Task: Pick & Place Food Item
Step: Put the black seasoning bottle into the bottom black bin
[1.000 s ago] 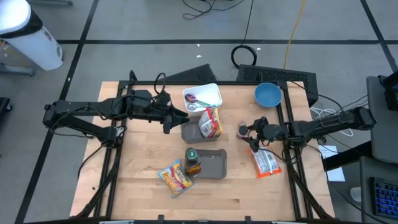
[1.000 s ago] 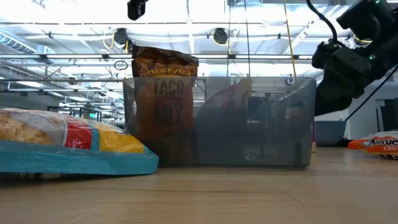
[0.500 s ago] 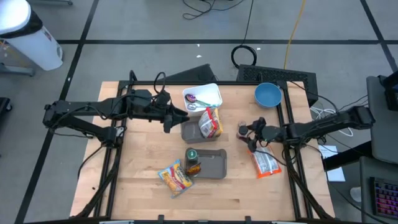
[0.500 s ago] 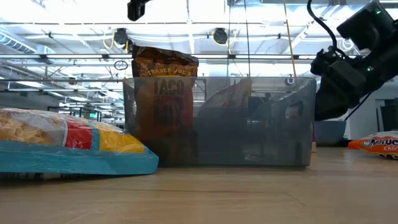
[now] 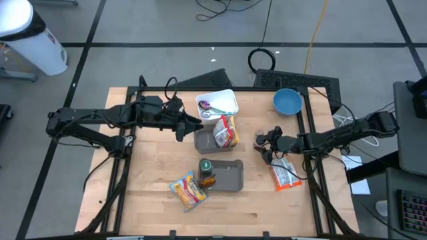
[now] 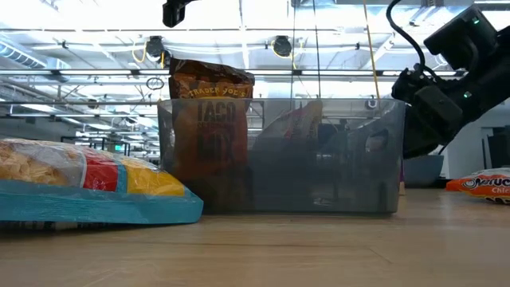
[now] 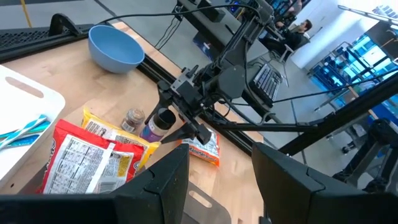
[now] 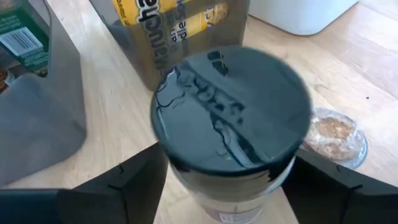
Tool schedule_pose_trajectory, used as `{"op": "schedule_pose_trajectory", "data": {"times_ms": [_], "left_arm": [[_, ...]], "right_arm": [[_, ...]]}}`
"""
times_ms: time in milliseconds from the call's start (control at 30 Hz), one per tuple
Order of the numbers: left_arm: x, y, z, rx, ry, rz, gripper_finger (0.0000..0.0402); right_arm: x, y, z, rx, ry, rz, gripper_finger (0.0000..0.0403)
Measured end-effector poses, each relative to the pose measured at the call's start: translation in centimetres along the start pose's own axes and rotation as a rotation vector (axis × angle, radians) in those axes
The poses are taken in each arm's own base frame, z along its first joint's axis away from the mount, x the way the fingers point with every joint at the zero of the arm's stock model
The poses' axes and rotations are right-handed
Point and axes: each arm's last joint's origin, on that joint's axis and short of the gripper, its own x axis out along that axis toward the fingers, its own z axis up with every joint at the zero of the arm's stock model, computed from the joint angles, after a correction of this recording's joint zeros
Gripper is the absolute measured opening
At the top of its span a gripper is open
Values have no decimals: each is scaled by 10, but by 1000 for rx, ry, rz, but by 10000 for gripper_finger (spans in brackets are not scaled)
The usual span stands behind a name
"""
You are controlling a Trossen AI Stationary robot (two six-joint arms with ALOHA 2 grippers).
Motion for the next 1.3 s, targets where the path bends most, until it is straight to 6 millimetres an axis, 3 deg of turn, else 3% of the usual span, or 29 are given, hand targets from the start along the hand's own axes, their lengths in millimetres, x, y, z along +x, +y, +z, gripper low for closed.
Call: {"op": "schedule_pose_trajectory", "data": {"times_ms": [333, 700, 933, 1300], "left_arm": [[0, 0, 0, 0, 0, 0, 182], [0, 0, 0, -6, 0, 0, 182], [8, -4, 7, 17, -87, -55, 182], [49, -12, 17, 81, -60, -98, 182]], "right_arm": [[0, 1, 1, 5, -7, 7, 193], [-4, 7, 12, 29, -37, 113, 189], [-15, 23, 50, 26, -133, 241, 189], [-41, 45, 127, 67, -266, 451, 189]]}}
